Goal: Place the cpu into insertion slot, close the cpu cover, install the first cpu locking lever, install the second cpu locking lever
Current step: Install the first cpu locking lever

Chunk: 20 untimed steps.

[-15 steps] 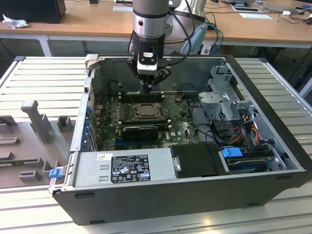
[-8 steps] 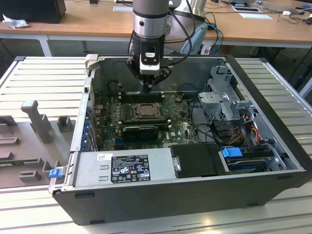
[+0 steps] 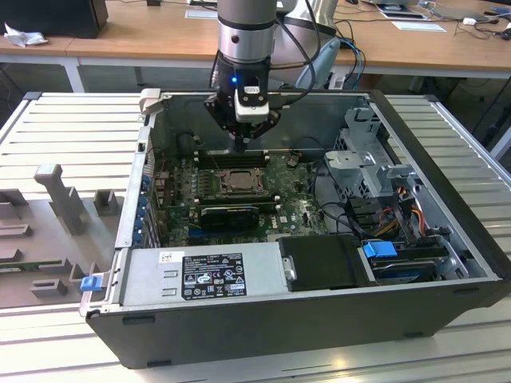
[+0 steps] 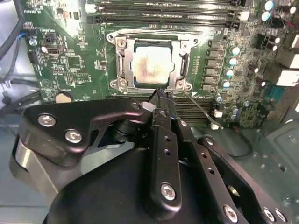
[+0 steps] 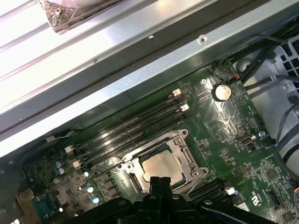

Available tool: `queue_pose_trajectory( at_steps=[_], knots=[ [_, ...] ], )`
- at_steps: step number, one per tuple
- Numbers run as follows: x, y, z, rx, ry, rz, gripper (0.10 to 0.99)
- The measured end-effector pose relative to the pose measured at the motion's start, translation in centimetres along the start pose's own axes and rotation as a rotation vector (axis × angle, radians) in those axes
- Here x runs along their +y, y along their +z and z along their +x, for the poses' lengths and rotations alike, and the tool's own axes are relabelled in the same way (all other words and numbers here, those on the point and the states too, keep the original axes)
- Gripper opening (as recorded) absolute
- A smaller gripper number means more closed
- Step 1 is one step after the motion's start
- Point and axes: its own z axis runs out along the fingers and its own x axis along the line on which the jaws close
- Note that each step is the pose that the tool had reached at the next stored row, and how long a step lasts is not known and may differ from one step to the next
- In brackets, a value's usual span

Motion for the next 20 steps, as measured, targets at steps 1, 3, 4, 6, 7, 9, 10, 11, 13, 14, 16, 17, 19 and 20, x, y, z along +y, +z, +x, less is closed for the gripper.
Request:
queue_pose_trajectory(
  at_steps=[1, 3, 4, 6, 7, 9, 10, 11, 13, 14, 16, 17, 19, 20],
  knots=[
    [0.00, 0.00, 0.00, 0.0004, -0.011, 0.000, 0.106],
    [0.00, 0.01, 0.00, 0.0011, -0.042, 0.000, 0.106],
    [0.00, 0.01, 0.00, 0.0014, -0.053, 0.000, 0.106],
    [0.00, 0.02, 0.00, 0.0019, -0.071, 0.000, 0.106],
    [0.00, 0.02, 0.00, 0.0021, -0.081, 0.000, 0.106],
    [0.00, 0.03, 0.00, 0.0029, -0.110, 0.000, 0.106],
    [0.00, 0.05, 0.00, 0.0037, -0.143, 0.001, 0.106],
    [0.00, 0.07, 0.00, 0.0044, -0.171, 0.001, 0.106],
    [0.00, 0.12, 0.00, 0.0054, -0.211, 0.001, 0.106],
    [0.00, 0.13, 0.00, 0.0059, -0.228, 0.001, 0.106],
    [-0.01, 0.18, 0.01, 0.0069, -0.267, 0.001, 0.106],
    [-0.01, 0.22, 0.01, 0.0076, -0.293, 0.001, 0.106],
    [-0.01, 0.30, 0.01, 0.0088, -0.340, 0.001, 0.106],
    [-0.01, 0.38, 0.01, 0.0096, -0.373, 0.002, 0.106]
  ],
)
